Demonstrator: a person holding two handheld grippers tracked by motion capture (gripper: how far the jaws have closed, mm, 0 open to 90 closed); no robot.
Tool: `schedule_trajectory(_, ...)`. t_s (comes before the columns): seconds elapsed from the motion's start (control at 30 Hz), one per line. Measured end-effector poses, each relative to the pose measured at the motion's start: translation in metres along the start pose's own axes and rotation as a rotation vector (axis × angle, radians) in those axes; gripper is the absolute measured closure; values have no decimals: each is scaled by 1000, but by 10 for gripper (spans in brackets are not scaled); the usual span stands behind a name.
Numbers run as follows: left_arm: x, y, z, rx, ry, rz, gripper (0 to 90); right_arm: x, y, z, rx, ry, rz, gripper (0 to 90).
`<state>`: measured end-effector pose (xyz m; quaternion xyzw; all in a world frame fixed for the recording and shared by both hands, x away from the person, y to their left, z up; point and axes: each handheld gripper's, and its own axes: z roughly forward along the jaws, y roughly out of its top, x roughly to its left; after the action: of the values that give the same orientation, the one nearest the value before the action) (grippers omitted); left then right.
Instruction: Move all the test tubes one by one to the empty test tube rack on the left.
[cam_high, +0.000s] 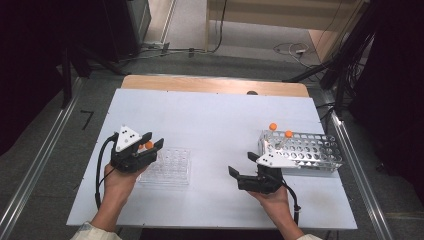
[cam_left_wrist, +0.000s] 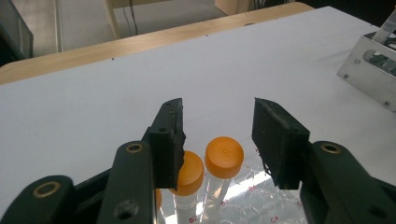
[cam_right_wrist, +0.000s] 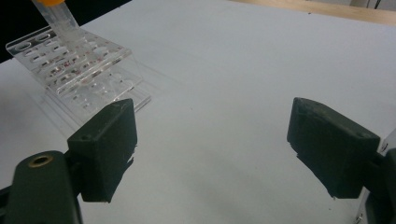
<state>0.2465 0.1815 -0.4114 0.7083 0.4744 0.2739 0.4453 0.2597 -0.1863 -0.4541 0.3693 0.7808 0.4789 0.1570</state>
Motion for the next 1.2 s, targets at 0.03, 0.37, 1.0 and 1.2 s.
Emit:
schedule_trajectory(0.03,0,0,-1,-6,-3,-5,514,0,0,0,0,1,0,144)
schedule_trajectory(0.37,-9,6,-4,-33,-25,-14,269,-2,1,-4,-13,-9,8,144)
schedule_trajectory(1.0,-52,1,10,-33,-169,12,178,-22,4,-33,-79,-89,29,147)
schedule_trajectory(1.2,-57,-2,13,-32,-175,14,179,-30,5,-39,-90,-124,42,147)
